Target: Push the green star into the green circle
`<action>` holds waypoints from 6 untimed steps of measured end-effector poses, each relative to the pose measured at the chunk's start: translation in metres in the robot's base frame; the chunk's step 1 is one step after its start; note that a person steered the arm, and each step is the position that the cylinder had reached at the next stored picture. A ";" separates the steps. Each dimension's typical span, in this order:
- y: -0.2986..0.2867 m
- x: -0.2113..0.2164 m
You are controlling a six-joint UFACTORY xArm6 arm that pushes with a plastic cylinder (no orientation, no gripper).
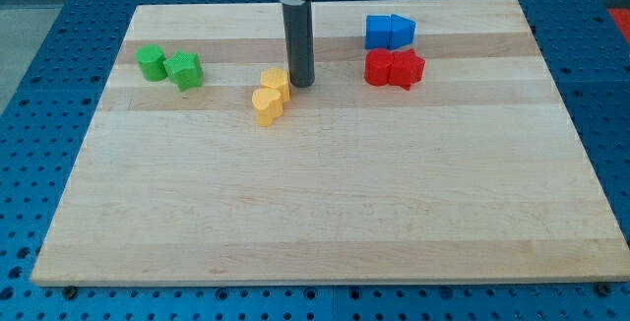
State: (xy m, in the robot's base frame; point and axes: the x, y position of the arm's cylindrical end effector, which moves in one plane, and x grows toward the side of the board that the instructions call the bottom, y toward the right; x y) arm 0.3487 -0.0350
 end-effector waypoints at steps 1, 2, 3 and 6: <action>-0.002 -0.022; -0.034 -0.025; -0.066 -0.020; -0.156 -0.006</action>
